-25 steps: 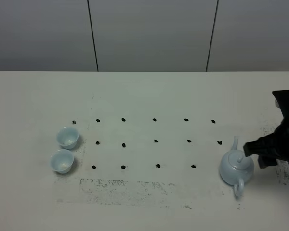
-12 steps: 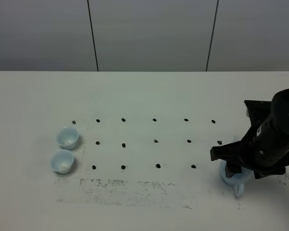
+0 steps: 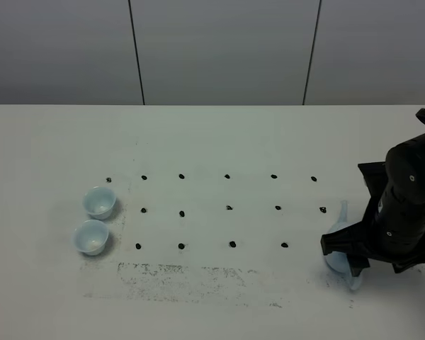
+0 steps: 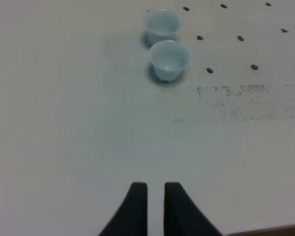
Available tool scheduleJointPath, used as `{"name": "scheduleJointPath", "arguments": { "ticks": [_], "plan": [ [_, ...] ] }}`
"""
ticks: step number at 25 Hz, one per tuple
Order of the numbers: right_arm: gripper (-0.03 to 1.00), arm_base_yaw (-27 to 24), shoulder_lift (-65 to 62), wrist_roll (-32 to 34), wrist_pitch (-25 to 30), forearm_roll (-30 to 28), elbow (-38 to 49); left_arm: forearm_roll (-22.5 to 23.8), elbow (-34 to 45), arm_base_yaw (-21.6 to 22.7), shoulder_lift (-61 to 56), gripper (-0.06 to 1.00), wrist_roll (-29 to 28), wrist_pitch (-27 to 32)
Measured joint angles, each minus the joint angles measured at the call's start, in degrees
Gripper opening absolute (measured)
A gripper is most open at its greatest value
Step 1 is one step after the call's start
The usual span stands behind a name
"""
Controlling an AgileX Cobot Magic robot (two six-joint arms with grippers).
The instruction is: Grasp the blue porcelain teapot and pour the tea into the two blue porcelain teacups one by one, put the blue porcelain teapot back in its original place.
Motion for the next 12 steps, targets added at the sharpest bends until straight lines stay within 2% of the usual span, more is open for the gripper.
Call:
{"name": "scheduleJointPath", "arguments": {
  "ticks": [8,12],
  "plan": [
    [0.53,0.0,0.0,0.0,0.2,-3.7,0.0,0.0,0.0,0.0,0.0,0.11,0.0,0.0],
    [0.53,0.0,0.0,-3.0,0.5,-1.7,0.0,0.0,0.0,0.0,0.0,0.11,0.0,0.0]
  ]
}}
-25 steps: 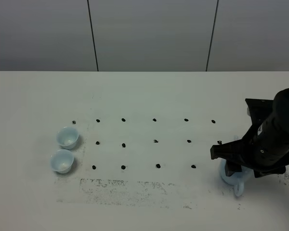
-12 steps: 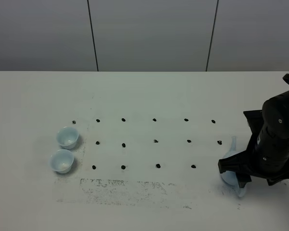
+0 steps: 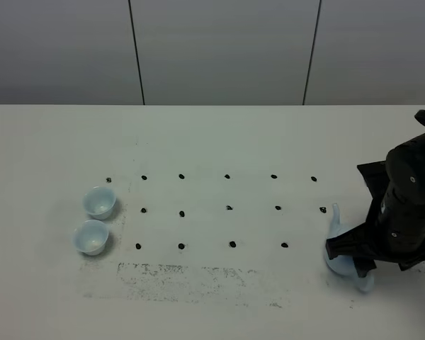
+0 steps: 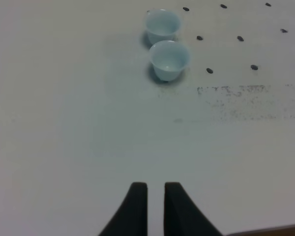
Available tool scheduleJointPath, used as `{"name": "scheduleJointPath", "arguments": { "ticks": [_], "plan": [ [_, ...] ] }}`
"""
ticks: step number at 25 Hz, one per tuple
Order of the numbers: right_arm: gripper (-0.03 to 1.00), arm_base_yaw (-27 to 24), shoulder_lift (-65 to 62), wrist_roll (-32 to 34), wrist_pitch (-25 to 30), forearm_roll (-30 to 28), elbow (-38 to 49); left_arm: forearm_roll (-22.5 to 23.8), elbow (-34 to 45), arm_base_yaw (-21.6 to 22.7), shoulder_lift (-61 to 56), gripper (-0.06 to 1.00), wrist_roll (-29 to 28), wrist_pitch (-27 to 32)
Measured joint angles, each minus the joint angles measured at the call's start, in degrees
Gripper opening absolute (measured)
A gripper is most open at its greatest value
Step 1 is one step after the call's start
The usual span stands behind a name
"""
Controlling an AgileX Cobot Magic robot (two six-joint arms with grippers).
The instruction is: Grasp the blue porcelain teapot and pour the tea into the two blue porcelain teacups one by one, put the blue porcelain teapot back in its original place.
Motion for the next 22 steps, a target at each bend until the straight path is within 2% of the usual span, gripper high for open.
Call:
{"name": "scheduleJointPath", "arguments": {
  "ticks": [5,18,22],
  "plan": [
    [0.53,0.0,0.0,-6.7,-1.7,5.2,0.0,0.0,0.0,0.0,0.0,0.11,0.0,0.0],
    [0.47,-1.6,2.3,-8.7,-4.3,4.5,0.1,0.0,0.0,0.0,0.0,0.11,0.0,0.0],
    [0.47,-1.6,2.3,-8.7,-6.6,4.3,2.7,0.0,0.0,0.0,0.0,0.11,0.0,0.0]
  ]
}}
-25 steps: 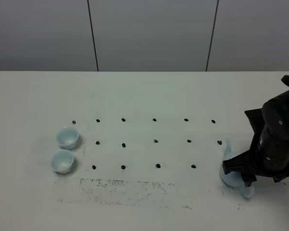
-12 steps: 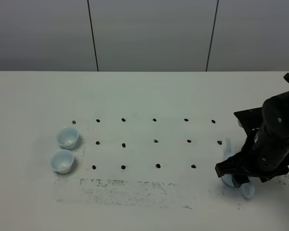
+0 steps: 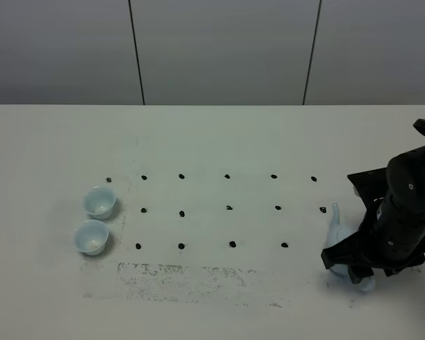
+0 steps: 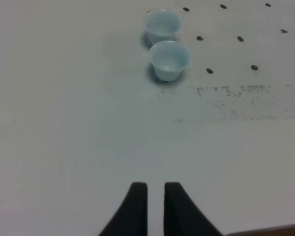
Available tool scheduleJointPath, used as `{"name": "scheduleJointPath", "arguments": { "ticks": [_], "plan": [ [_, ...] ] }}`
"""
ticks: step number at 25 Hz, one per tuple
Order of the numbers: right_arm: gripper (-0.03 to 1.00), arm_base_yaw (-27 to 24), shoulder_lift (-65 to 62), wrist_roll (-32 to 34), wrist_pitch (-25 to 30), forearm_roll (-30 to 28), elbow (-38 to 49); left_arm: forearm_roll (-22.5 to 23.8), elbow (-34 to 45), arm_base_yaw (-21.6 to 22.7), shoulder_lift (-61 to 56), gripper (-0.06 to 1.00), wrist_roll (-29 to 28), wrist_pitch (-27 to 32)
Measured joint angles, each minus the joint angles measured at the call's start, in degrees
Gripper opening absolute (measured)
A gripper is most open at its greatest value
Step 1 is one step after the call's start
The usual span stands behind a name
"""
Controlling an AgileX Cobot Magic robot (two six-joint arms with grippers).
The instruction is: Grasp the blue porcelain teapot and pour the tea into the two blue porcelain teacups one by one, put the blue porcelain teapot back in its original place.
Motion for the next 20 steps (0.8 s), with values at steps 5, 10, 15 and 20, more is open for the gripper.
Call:
{"name": "scheduleJointPath", "arguments": {
  "ticks": [5,10,15,20],
  "plan": [
    [0.47,-0.1,0.0,0.0,-1.8,-0.3,0.5,0.0,0.0,0.0,0.0,0.11,0.0,0.0],
    [0.47,-0.1,0.0,0.0,-3.7,-0.4,1.4,0.0,0.0,0.0,0.0,0.11,0.0,0.0],
    [0.47,-0.1,0.0,0.0,-4.7,-0.5,2.2,0.0,0.0,0.0,0.0,0.11,0.0,0.0],
    [0.43,-0.1,0.1,0.1,-5.2,-0.5,2.3,0.0,0.0,0.0,0.0,0.11,0.0,0.0]
  ]
}}
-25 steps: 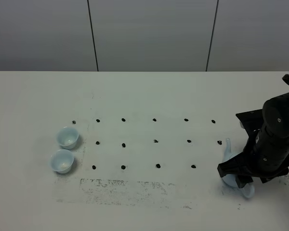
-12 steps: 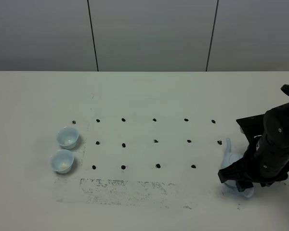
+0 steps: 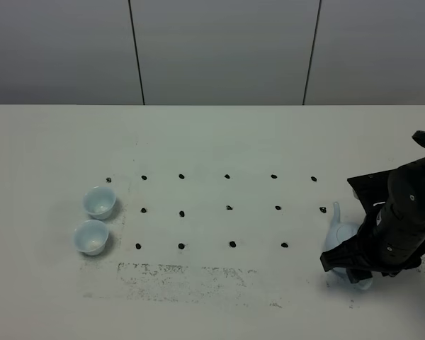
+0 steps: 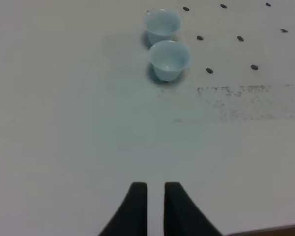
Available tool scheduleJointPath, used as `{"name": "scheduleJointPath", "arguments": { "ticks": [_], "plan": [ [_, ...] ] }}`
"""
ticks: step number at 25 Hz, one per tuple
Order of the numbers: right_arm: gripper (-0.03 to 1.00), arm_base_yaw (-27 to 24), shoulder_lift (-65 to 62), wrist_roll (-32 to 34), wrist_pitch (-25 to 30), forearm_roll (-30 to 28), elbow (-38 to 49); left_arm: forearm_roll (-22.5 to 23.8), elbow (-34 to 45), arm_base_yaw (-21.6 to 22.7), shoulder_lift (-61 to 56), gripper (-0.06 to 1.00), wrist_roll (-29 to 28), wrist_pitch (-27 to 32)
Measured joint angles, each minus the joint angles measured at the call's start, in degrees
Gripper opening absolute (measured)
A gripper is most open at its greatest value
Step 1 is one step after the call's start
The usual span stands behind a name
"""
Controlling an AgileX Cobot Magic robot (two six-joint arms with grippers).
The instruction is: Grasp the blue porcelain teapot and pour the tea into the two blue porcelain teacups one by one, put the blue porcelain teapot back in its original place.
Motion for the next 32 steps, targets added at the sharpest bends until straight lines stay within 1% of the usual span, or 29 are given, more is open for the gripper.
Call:
{"name": "scheduleJointPath", "arguments": {
  "ticks": [3,6,8,9,18,32],
  "plan": [
    [0.35,0.0,0.3,0.4,-0.7,0.0,0.0,0.0,0.0,0.0,0.0,0.11,0.0,0.0],
    [0.19,0.0,1.2,0.6,-2.0,0.0,0.1,0.0,0.0,0.0,0.0,0.11,0.0,0.0],
    [0.07,0.0,1.4,0.1,-3.2,0.0,0.1,0.0,0.0,0.0,0.0,0.11,0.0,0.0],
    [0.04,0.0,1.4,-0.1,-4.0,0.0,0.1,0.0,0.0,0.0,0.0,0.11,0.0,0.0],
    [0.04,0.0,1.6,-0.7,-6.7,0.0,0.1,0.0,0.0,0.0,0.0,0.11,0.0,0.0],
    [0.04,0.1,0.5,-1.4,-13.5,-0.1,0.2,0.0,0.0,0.0,0.0,0.11,0.0,0.0]
  ]
}}
